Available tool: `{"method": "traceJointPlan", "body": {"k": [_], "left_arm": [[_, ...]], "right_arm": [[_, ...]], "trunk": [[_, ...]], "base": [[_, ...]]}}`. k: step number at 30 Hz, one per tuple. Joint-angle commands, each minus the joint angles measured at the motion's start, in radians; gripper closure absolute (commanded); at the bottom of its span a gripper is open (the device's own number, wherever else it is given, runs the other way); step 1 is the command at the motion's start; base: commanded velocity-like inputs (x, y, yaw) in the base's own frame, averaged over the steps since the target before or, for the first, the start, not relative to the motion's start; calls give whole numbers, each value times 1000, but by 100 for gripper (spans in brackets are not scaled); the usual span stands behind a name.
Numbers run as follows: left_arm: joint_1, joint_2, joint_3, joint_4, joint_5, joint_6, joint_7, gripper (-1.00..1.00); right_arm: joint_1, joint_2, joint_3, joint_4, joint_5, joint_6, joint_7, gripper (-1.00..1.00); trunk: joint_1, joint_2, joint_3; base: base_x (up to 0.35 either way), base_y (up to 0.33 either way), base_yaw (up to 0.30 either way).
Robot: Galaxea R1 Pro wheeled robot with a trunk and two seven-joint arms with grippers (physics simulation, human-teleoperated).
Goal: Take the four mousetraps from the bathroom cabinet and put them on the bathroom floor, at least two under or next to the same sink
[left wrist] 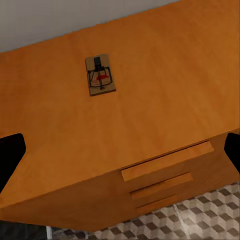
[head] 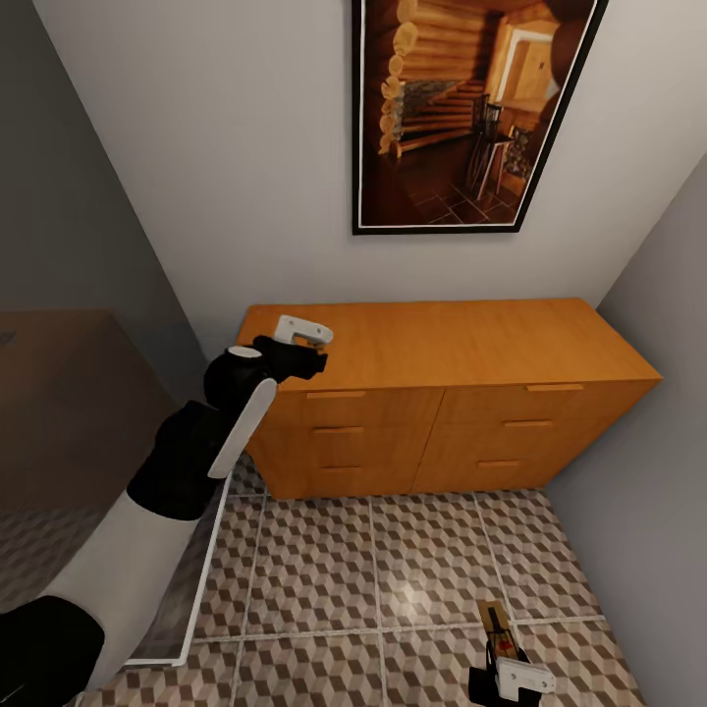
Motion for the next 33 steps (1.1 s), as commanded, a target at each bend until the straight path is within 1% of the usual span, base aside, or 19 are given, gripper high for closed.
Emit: {"method": "traceJointPlan", "body": {"k": [1,5,14,16,18,19,21,28,30,33], "left_arm": [[-1,0,-6,-1,-3,4,10,-100],[-1,0,-11,1,-19,4,10,-100],[-1,4,-4,2,-24,4,10,-100],[-1,5,19,3,-23,4,9,-100],[-1,4,62,3,-22,5,8,-100],[-1,4,74,4,-21,5,8,-100],[-1,1,108,4,-21,5,7,-100],[-1,-1,143,2,-20,4,8,-100],[-1,-2,158,4,-20,4,8,-100],[-1,-7,165,6,-20,4,8,-100]], "right_arm": [[-1,0,9,1,-8,-3,-3,100],[-1,0,9,1,-8,-3,-4,100],[-1,1,9,1,-8,-2,-4,100],[-1,3,9,1,-8,-2,-4,100],[-1,4,9,1,-7,-2,-3,100],[-1,5,9,1,-8,-2,-3,100],[-1,6,9,1,-7,-2,-3,100],[-1,8,9,1,-7,-2,-4,100],[-1,7,9,1,-7,-2,-4,100],[-1,8,9,1,-7,-2,-4,100]], "trunk": [[1,-2,-2],[1,-2,-2],[1,-2,-2],[1,-2,-2],[1,-2,-2],[1,-2,-2],[1,-2,-2],[1,-2,-2],[1,-2,-2],[1,-2,-2]], "base": [[0,0,0],[0,0,0],[0,0,0],[0,0,0],[0,0,0],[0,0,0],[0,0,0],[0,0,0],[0,0,0],[0,0,0]]}}
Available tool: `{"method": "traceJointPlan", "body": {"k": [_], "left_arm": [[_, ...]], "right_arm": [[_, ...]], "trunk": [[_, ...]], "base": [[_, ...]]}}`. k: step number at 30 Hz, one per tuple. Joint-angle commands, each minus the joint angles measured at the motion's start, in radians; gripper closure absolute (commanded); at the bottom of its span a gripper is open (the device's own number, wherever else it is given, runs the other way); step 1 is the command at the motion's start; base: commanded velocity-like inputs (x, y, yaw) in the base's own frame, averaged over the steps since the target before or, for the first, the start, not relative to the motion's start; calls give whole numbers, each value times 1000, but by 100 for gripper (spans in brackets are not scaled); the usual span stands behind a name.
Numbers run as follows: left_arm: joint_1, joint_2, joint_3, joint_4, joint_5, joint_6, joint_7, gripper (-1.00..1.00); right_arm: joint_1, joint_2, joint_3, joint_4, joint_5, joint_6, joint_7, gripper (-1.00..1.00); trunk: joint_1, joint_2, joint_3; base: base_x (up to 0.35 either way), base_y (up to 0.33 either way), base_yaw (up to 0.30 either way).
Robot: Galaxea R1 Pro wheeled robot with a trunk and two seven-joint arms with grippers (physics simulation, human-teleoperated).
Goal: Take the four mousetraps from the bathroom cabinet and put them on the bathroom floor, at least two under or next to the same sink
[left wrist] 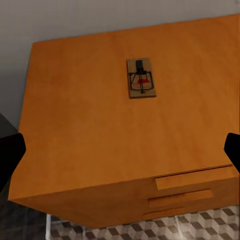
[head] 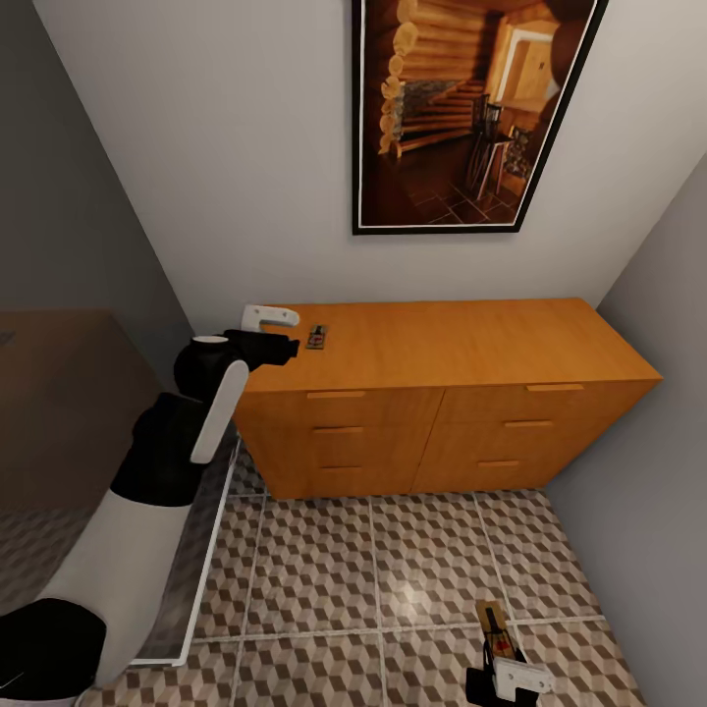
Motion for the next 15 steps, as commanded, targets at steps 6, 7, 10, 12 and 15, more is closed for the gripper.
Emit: {"method": "traceJointPlan", "body": {"k": [6,7,10,12,15], "left_arm": [[-1,-7,3,1,10,4,10,-100],[-1,-7,4,1,10,4,10,-100],[-1,-7,4,1,10,4,10,-100],[-1,-8,4,1,10,4,11,-100],[-1,-8,4,1,10,4,11,-100]], "right_arm": [[-1,0,9,1,-7,-3,-3,100],[-1,0,9,1,-8,-3,-3,100],[-1,0,9,1,-7,-3,-3,100],[-1,0,9,1,-7,-3,-2,100],[-1,0,9,1,-7,-3,-2,100]], "trunk": [[1,-2,-2],[1,-2,-2],[1,-2,-2],[1,-2,-2],[1,-2,-2]], "base": [[0,0,0],[0,0,0],[0,0,0],[0,0,0],[0,0,0]]}}
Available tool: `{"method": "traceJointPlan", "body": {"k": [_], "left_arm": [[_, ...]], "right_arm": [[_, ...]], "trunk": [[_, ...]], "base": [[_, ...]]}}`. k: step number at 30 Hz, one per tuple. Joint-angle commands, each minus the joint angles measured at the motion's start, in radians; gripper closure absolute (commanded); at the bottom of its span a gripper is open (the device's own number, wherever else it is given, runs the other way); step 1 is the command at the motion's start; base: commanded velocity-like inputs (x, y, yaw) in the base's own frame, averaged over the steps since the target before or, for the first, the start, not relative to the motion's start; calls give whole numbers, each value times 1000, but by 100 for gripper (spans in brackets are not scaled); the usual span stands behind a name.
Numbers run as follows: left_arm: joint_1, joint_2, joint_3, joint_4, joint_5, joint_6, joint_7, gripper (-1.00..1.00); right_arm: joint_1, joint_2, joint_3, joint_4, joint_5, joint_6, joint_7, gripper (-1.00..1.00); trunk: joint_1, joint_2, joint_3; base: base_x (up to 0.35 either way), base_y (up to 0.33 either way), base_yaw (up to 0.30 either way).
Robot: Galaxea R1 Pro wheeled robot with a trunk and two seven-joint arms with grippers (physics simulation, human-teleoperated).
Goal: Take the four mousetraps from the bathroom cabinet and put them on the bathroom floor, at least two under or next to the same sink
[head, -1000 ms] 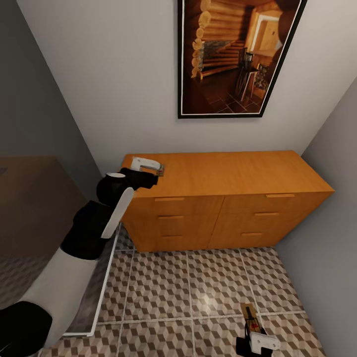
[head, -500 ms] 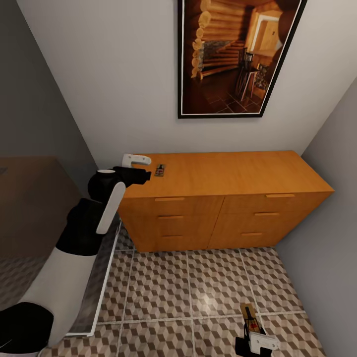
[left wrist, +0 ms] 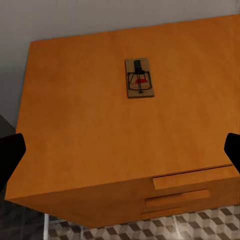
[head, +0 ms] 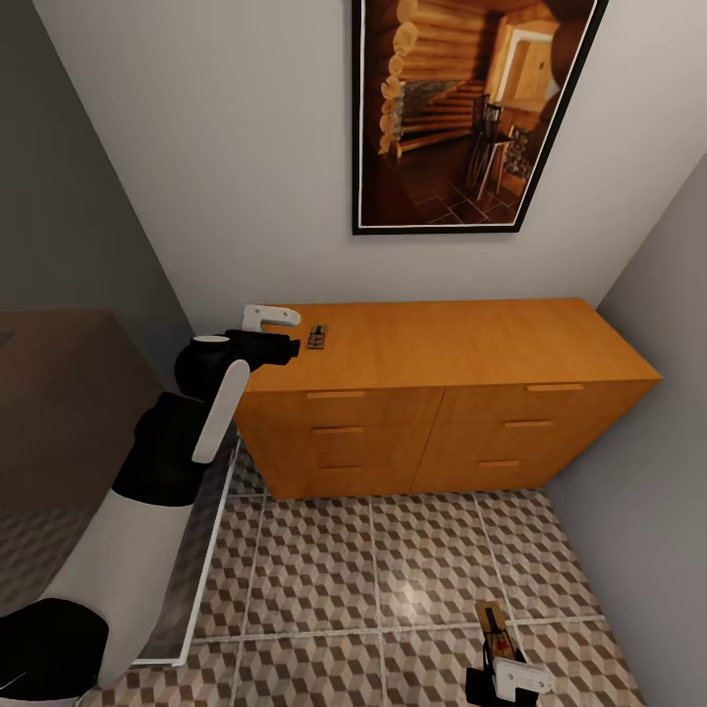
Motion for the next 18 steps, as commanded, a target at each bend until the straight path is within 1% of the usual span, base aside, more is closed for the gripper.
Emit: {"method": "traceJointPlan", "body": {"k": [1,12,13,15,16,18], "left_arm": [[-1,0,-1,-1,11,3,10,-100],[-1,-2,3,7,10,1,16,-100],[-1,-5,5,9,10,0,16,-100],[-1,-27,12,19,9,-1,17,-100],[-1,-27,12,19,9,-1,17,-100],[-1,-41,15,28,8,-1,18,-100]], "right_arm": [[-1,0,9,1,-8,-3,-4,100],[-1,0,9,1,-8,-3,-4,100],[-1,0,9,1,-8,-3,-4,100],[-1,0,9,1,-8,-3,-3,100],[-1,0,9,1,-8,-3,-3,100],[-1,3,9,1,-8,-3,-4,100]], "trunk": [[1,-2,-2],[1,-2,-2],[1,-2,-2],[1,-2,-2],[1,-2,-2],[1,-2,-2]], "base": [[0,0,0],[0,0,0],[0,0,0],[0,0,0],[0,0,0],[0,0,0]]}}
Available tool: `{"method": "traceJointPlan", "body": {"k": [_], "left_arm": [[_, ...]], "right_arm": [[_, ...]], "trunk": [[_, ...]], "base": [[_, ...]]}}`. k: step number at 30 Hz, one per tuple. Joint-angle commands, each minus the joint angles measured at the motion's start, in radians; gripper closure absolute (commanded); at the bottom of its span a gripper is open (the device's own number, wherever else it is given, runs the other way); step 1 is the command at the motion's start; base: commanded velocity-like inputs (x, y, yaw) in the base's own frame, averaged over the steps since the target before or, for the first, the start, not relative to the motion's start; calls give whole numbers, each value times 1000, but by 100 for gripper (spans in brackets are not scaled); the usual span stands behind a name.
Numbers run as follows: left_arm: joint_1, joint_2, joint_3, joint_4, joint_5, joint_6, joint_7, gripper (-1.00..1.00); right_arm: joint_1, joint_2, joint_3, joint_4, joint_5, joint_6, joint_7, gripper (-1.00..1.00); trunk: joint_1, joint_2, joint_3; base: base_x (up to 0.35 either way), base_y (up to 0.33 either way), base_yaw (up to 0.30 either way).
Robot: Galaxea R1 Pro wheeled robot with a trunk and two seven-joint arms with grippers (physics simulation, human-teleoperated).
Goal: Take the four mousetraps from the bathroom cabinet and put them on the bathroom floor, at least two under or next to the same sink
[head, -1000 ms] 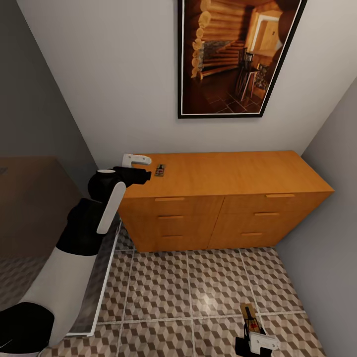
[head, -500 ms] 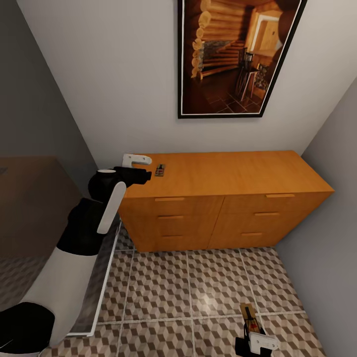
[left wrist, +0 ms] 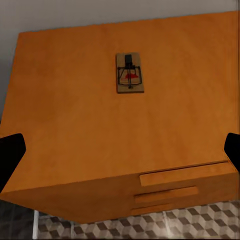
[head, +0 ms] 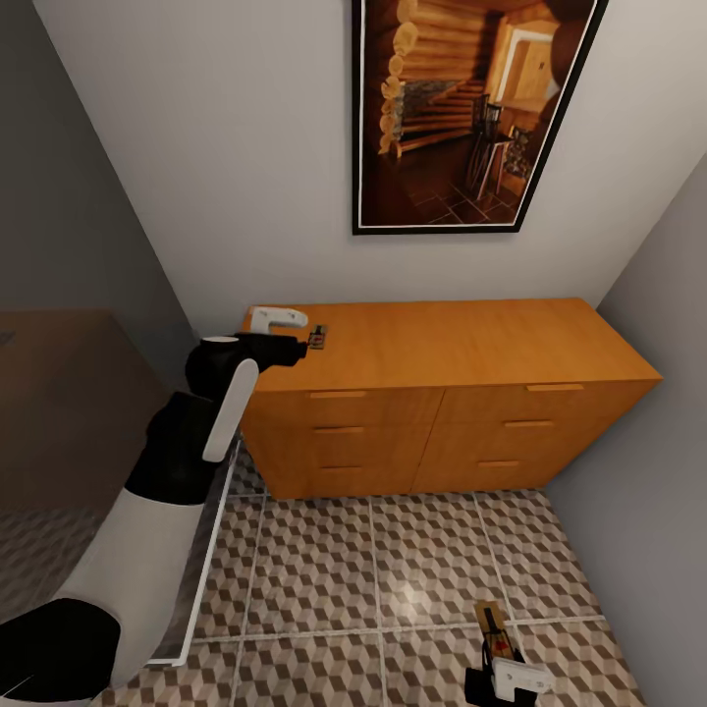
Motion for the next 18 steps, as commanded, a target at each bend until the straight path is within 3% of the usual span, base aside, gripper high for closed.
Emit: {"method": "traceJointPlan", "body": {"k": [1,18], "left_arm": [[-1,-2,-1,2,10,3,10,-100],[-1,-10,0,30,9,4,9,-100]], "right_arm": [[-1,1,8,1,-8,-3,-4,100],[-1,10,8,1,-8,-3,-4,100]], "trunk": [[1,-2,-2],[1,-2,-2]], "base": [[0,0,0],[0,0,0]]}}
